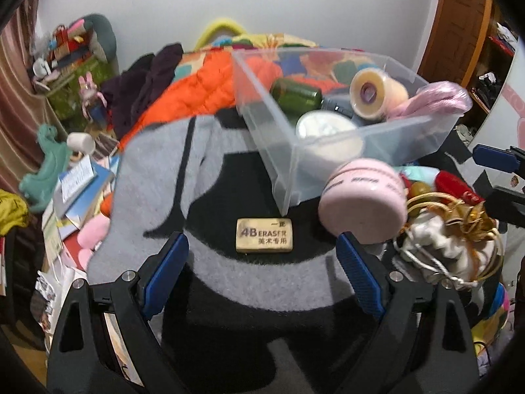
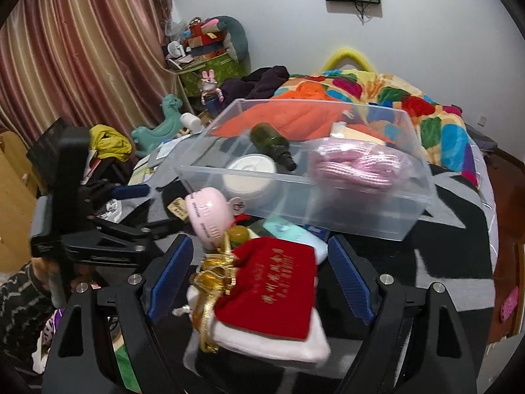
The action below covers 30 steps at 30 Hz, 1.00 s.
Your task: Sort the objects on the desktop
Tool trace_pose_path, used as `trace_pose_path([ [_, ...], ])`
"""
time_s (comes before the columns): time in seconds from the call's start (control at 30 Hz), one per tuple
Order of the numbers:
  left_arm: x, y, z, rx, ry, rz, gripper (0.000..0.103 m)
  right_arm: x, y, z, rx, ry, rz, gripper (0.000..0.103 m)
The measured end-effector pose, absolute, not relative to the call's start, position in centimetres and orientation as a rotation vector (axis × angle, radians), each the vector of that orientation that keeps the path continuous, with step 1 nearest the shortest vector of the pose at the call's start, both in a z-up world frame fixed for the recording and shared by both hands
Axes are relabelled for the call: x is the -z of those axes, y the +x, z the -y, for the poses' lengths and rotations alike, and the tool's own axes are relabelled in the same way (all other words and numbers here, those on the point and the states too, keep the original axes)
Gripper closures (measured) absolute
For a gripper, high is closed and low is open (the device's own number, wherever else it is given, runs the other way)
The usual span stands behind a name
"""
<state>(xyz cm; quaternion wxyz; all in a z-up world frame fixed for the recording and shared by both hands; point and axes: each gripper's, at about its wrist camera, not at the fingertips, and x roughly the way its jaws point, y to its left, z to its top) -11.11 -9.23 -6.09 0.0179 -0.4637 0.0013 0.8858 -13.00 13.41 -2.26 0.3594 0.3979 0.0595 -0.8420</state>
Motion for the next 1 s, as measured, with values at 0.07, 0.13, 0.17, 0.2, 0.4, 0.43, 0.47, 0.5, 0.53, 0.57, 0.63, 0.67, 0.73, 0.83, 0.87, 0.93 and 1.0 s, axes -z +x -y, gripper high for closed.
trace_pose_path([
  [0.07,6.5,-11.3,9.4,-2.748,-1.454,0.005,0.011,2.7,-12.8,-13.0,2.166,1.023,-0.175,0.021],
  [0.13,6.7,-11.6,9.5,-2.75,-1.462,0.017,0.011,3.1,-12.6,-12.7,2.186,1.018,-0.219,0.021],
  [0.17,6.8,-11.7,9.6,-2.76,-1.455,0.023,0.011,3.3,-12.6,-12.6,2.192,1.016,-0.239,0.021],
  [0.2,6.8,-11.8,9.7,-2.774,-1.447,0.029,0.012,3.6,-12.5,-12.5,2.196,1.019,-0.262,0.021],
  [0.4,7.7,-12.3,9.1,-2.767,-1.434,0.008,0.036,4.2,-11.9,-12.7,2.196,1.017,-0.29,0.021],
  [0.43,8.0,-12.4,8.8,-2.765,-1.442,-0.017,0.038,4.2,-11.9,-12.6,2.202,1.021,-0.298,0.021],
  [0.47,8.1,-12.3,8.6,-2.774,-1.433,-0.035,0.038,4.4,-12.0,-12.6,2.198,1.03,-0.299,0.021],
  [0.5,8.1,-12.2,8.4,-2.782,-1.418,-0.059,0.039,4.6,-12.0,-12.7,2.19,1.036,-0.296,0.021],
  [0.53,8.0,-12.1,8.2,-2.784,-1.407,-0.071,0.043,4.8,-12.0,-12.8,2.186,1.042,-0.293,0.021],
  [0.57,8.0,-12.0,8.1,-2.78,-1.394,-0.07,0.048,5.0,-12.1,-12.9,2.185,1.048,-0.291,0.021],
  [0.63,8.2,-11.8,7.9,-2.789,-1.386,-0.08,0.054,5.5,-12.6,-12.9,2.164,1.078,-0.277,0.021],
  [0.67,8.2,-11.7,7.8,-2.794,-1.377,-0.089,0.059,5.8,-12.9,-12.9,2.144,1.103,-0.256,0.021],
  [0.73,8.2,-11.4,7.5,-2.817,-1.357,-0.113,0.064,6.2,-13.4,-13.2,2.124,1.134,-0.199,0.022],
  [0.83,8.1,-11.1,7.7,-2.825,-1.339,-0.112,0.064,6.2,-13.5,-13.8,2.12,1.12,-0.154,0.026],
  [0.87,8.1,-11.0,7.8,-2.826,-1.334,-0.099,0.064,6.1,-13.4,-14.0,2.113,1.108,-0.148,0.029],
  [0.93,8.1,-10.8,8.0,-2.82,-1.327,-0.073,0.064,6.0,-13.2,-14.3,2.113,1.09,-0.134,0.034],
  [1.0,7.9,-10.4,8.0,-2.837,-1.302,-0.074,0.064,5.8,-13.1,-14.5,2.094,1.081,-0.118,0.049],
])
